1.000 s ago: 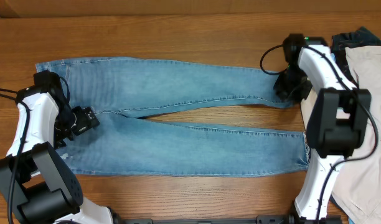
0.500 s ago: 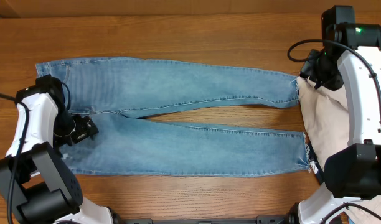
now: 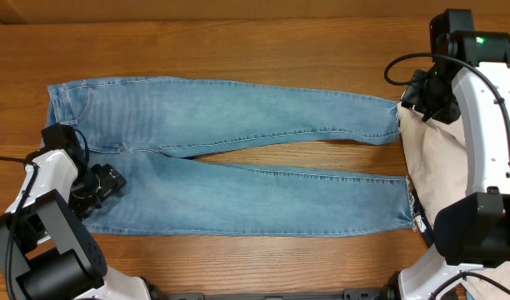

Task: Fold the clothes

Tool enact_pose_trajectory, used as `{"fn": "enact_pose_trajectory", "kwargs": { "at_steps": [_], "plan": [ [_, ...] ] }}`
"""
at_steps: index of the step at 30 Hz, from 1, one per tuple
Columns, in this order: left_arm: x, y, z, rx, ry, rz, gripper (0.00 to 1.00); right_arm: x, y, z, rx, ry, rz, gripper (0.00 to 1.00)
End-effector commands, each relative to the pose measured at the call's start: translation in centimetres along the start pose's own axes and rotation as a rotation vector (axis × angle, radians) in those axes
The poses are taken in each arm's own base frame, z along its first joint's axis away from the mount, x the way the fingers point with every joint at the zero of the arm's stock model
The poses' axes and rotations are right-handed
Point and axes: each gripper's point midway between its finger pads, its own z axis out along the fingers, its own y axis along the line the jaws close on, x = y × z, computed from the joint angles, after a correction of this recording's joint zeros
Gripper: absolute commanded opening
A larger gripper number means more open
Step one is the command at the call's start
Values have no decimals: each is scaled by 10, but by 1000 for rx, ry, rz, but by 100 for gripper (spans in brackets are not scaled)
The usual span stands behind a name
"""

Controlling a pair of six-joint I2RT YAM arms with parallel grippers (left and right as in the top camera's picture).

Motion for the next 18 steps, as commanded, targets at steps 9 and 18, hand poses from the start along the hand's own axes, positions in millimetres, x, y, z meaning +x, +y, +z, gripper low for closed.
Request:
{"fn": "enact_pose_trajectory", "kwargs": {
  "at_steps": [9, 18],
  "plan": [
    [-35, 37, 4, 127, -60, -250, 87, 5, 12, -12, -92, 6, -7, 52],
    [-23, 54, -34, 86, 67, -290, 100, 15, 9, -26, -153, 27, 0, 53]
  ]
}}
